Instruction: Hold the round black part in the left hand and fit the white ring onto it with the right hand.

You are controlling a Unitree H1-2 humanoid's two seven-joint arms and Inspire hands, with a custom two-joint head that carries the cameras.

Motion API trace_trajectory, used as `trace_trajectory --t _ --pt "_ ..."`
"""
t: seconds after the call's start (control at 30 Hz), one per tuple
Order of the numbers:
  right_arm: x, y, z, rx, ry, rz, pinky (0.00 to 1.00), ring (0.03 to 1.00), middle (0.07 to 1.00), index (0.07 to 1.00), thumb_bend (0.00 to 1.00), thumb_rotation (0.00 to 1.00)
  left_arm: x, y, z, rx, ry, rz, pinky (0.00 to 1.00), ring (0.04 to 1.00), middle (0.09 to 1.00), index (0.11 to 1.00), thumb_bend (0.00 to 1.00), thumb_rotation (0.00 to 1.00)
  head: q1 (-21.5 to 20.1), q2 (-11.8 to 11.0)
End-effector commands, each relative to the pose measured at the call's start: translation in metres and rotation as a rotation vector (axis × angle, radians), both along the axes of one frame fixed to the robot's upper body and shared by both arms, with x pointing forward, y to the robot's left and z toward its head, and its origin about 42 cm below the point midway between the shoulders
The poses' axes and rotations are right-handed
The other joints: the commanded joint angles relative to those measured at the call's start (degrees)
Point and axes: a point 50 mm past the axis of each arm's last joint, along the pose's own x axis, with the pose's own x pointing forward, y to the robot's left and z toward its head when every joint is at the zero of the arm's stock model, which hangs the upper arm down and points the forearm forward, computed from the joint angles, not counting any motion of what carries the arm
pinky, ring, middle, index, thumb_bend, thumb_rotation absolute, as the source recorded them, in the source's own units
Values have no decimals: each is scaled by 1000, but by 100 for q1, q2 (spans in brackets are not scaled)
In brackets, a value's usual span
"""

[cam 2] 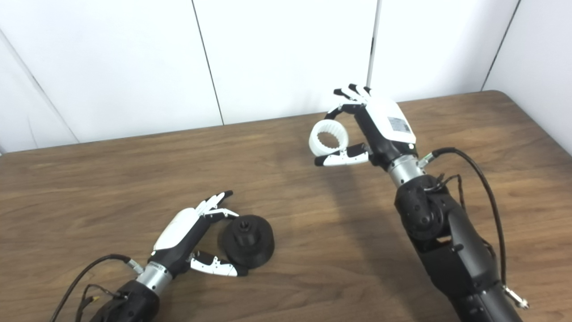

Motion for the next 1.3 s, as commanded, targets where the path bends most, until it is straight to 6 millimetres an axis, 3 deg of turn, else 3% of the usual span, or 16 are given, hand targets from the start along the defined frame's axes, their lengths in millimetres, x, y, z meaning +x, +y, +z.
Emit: trace_trajectory --t 0.0,0.13,0.43,0.7,1.27 --pt "-10 4 17 -6 -70 38 1000 973 900 575 809 361 9 1 13 -1 -46 8 1000 1000 1000 626 969 386 8 3" --pt "-28 9 14 21 -69 77 1000 967 899 567 813 314 10 0 15 0 -44 12 1000 1000 1000 627 966 379 39 19" --pt "-52 23 10 39 -58 143 1000 965 897 580 808 319 12 -3 17 6 -46 12 1000 1000 1000 629 960 358 220 68" --pt "-60 38 8 58 -39 200 1000 958 891 578 822 316 14 -7 18 14 -46 10 1000 1000 1000 629 971 390 532 131" --pt "-62 79 -5 109 28 325 1000 966 894 576 809 316 14 -22 24 14 -35 18 1000 1000 1000 622 973 347 932 212"
